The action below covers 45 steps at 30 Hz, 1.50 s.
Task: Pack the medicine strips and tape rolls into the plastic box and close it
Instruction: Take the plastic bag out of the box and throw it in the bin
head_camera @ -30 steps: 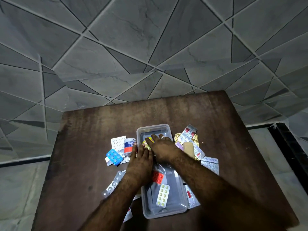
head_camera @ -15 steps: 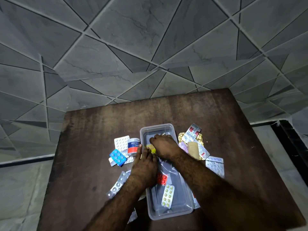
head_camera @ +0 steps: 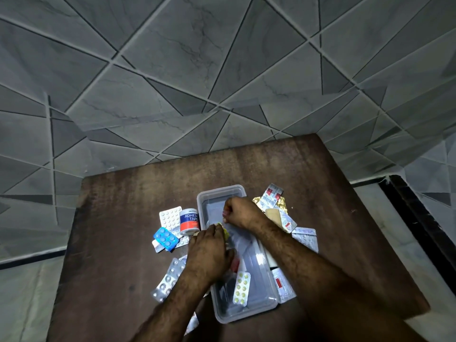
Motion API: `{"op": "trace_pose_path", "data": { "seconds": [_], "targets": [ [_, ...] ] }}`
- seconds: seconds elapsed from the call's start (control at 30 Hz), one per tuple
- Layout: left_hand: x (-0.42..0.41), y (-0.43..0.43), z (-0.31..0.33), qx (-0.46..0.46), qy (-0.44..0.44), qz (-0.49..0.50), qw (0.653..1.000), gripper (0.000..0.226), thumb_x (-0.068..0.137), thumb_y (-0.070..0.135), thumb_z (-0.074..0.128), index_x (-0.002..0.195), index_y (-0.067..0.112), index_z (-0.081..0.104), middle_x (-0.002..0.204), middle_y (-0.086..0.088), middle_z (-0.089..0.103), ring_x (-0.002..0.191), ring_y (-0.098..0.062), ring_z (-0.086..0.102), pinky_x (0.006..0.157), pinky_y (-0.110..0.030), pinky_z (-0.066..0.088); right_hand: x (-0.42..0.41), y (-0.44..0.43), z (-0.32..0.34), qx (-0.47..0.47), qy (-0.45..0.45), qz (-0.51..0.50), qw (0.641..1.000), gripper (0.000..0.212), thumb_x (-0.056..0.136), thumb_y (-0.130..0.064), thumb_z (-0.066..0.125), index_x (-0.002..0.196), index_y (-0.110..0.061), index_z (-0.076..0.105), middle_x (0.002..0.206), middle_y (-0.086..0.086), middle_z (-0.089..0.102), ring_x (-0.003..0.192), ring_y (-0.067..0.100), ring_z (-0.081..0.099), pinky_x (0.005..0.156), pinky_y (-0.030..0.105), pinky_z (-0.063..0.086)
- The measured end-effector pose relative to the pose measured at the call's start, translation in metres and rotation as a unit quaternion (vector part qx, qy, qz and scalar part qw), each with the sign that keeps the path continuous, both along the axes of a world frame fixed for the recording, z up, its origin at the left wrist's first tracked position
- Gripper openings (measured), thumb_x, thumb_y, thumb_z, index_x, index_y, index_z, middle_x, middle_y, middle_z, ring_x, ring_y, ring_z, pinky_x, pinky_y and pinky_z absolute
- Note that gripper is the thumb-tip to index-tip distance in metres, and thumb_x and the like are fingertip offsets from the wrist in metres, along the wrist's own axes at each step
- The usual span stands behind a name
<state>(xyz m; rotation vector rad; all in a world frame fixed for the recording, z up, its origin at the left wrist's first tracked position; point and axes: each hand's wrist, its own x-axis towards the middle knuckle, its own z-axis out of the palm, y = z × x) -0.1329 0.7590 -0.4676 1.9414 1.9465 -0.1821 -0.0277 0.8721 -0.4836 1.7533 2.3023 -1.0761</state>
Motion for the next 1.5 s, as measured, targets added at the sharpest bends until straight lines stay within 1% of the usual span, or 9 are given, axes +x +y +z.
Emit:
{"op": "trace_pose_path", "data": {
  "seconds": [0.4, 0.6, 0.8, 0.9, 0.97, 1.07, 1.17, 1.33, 1.5],
  "targets": [
    [0.002, -0.029, 0.005, -0.031, 0.052, -0.075, 0.995, 0.049, 0.092, 0.044, 0.045, 0.128, 0.012, 0.051, 0.134, -0.011, 0.050, 0.119, -0.034, 0.042, 0.095, -0.042, 0.036, -0.034, -0.032, -0.036, 0.002, -0.071, -0.054, 0.996, 0.054, 0.076, -0.018, 0.061, 0.126, -0.014, 0.042, 0.118, 0.016, 0.061, 0.113, 0.035, 0.058, 0.093, 0.043, 0.042],
    [-0.004, -0.025, 0.004, 0.026, -0.002, -0.004, 1.000, 0.050, 0.090, 0.043, 0.044, 0.130, 0.012, 0.046, 0.130, -0.009, 0.054, 0.116, -0.030, 0.048, 0.094, -0.039, 0.040, -0.020, -0.019, -0.015, -0.050, -0.003, -0.091, 0.995, 0.022, 0.075, -0.021, 0.071, 0.097, -0.016, 0.069, 0.109, 0.011, 0.070, 0.104, 0.028, 0.064, 0.079, 0.024, 0.045],
    [-0.008, -0.009, 0.005, 0.087, -0.143, 0.136, 0.977, 0.068, 0.088, 0.042, 0.054, 0.143, 0.005, 0.035, 0.129, -0.015, 0.059, 0.115, -0.031, 0.057, 0.091, -0.036, 0.045, 0.018, -0.023, 0.023, -0.106, 0.211, -0.216, 0.948, 0.015, 0.078, -0.014, 0.075, 0.069, -0.011, 0.064, 0.062, 0.003, 0.059, 0.056, 0.012, 0.052, 0.053, 0.023, 0.041],
    [-0.006, 0.001, 0.016, 0.071, -0.245, 0.186, 0.949, 0.063, 0.089, 0.036, 0.060, 0.143, 0.012, 0.038, 0.131, -0.009, 0.059, 0.118, -0.029, 0.057, 0.092, -0.033, 0.045, 0.033, -0.034, 0.040, -0.163, 0.322, -0.287, 0.887, 0.007, 0.083, -0.012, 0.070, 0.083, -0.005, 0.067, 0.068, 0.008, 0.059, 0.055, 0.012, 0.053, 0.053, 0.022, 0.045],
    [-0.004, 0.005, 0.020, 0.040, -0.356, 0.212, 0.909, 0.039, 0.089, 0.030, 0.062, 0.126, 0.023, 0.053, 0.114, 0.004, 0.063, 0.107, -0.027, 0.063, 0.091, -0.035, 0.050, 0.040, -0.039, 0.049, -0.199, 0.383, -0.324, 0.842, 0.014, 0.084, -0.010, 0.069, 0.095, -0.002, 0.068, 0.078, 0.011, 0.065, 0.064, 0.015, 0.060, 0.059, 0.025, 0.052],
    [0.009, 0.007, 0.032, -0.056, -0.575, 0.302, 0.758, 0.013, 0.092, 0.014, 0.061, 0.101, 0.022, 0.064, 0.102, -0.008, 0.071, 0.093, -0.028, 0.069, 0.082, -0.044, 0.057, 0.053, -0.046, 0.061, -0.228, 0.454, -0.353, 0.785, 0.006, 0.083, -0.005, 0.069, 0.088, -0.007, 0.069, 0.082, 0.012, 0.070, 0.073, 0.021, 0.067, 0.067, 0.032, 0.058],
    [0.024, 0.010, 0.045, -0.092, -0.651, 0.311, 0.686, 0.012, 0.094, 0.013, 0.056, 0.102, 0.013, 0.066, 0.095, -0.011, 0.073, 0.090, -0.028, 0.068, 0.074, -0.035, 0.057, 0.065, -0.050, 0.069, -0.237, 0.490, -0.374, 0.751, 0.025, 0.080, -0.003, 0.070, 0.105, -0.001, 0.066, 0.091, 0.016, 0.070, 0.078, 0.025, 0.068, 0.067, 0.033, 0.058],
    [0.055, 0.018, 0.051, -0.118, -0.672, 0.276, 0.677, 0.011, 0.095, 0.007, 0.054, 0.092, 0.011, 0.064, 0.082, -0.011, 0.070, 0.070, -0.021, 0.069, 0.063, -0.027, 0.058, 0.093, -0.059, 0.074, -0.121, 0.450, -0.416, 0.781, 0.034, 0.078, 0.000, 0.072, 0.098, -0.022, 0.057, 0.081, -0.002, 0.068, 0.064, 0.012, 0.063, 0.056, 0.023, 0.050],
    [0.095, 0.031, 0.055, -0.174, -0.653, 0.219, 0.704, 0.011, 0.094, 0.004, 0.054, 0.088, 0.010, 0.060, 0.072, -0.007, 0.067, 0.061, -0.018, 0.066, 0.057, -0.026, 0.056, 0.138, -0.061, 0.072, -0.024, 0.429, -0.415, 0.802, 0.054, 0.079, 0.001, 0.071, 0.117, -0.027, 0.046, 0.108, 0.010, 0.064, 0.066, 0.009, 0.060, 0.045, 0.020, 0.045]
  ]
}}
